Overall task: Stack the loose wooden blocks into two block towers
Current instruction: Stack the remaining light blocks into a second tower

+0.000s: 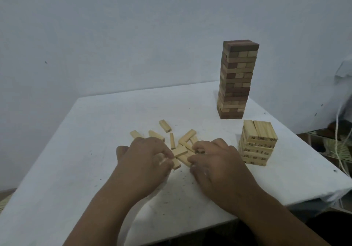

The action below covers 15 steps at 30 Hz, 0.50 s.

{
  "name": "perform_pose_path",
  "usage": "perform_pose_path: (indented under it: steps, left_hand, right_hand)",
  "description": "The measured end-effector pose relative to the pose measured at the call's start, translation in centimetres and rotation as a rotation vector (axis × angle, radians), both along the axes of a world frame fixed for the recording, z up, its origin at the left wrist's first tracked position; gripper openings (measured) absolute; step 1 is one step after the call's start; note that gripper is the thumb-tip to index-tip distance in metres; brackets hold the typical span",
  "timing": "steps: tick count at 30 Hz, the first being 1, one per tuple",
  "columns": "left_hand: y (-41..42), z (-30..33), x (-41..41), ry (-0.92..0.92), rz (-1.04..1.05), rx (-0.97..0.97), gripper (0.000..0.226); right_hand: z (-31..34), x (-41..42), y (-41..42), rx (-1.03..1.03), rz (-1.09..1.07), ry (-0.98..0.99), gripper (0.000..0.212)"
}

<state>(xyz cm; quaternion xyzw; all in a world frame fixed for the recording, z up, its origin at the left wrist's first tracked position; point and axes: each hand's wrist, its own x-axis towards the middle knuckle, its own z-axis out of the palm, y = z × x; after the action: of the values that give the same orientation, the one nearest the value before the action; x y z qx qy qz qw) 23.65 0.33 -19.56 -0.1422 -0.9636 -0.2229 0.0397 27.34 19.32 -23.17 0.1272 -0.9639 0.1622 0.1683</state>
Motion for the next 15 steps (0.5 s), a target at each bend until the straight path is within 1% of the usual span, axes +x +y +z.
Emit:
perform_pose_path:
  steps: [4,6,9,12,15]
  left_hand:
    - [0.33,-0.44,-0.3,0.013,0.029,0.016,0.006]
    - [0.33,-0.57,-0.47,0.025,0.044,0.055,0.008]
    - [0.17,-0.4,-0.52,0.079,0.031,0.115,0.024]
    - [-0.1,-0.17,-0.53,0.14,0.033,0.147,0.045]
    - [-0.43,-0.62,-0.78,0.16,0.027,0.175,0.057]
  right_hand:
    - [-0.12,0.08,0.18,0.01,-0.02,0.014,0.025]
    - [-0.25,0.15,0.26,0.014,-0.024,0.012,0.024]
    - [-0.29,0.15,0.46,-0.007,-0.026,0.024,0.02]
    - [-0.32,-0.04,0.44,-0.034,0.012,0.012,0.014]
    - [-0.21,-0.15,0.46,-0.066,0.017,-0.028,0.015]
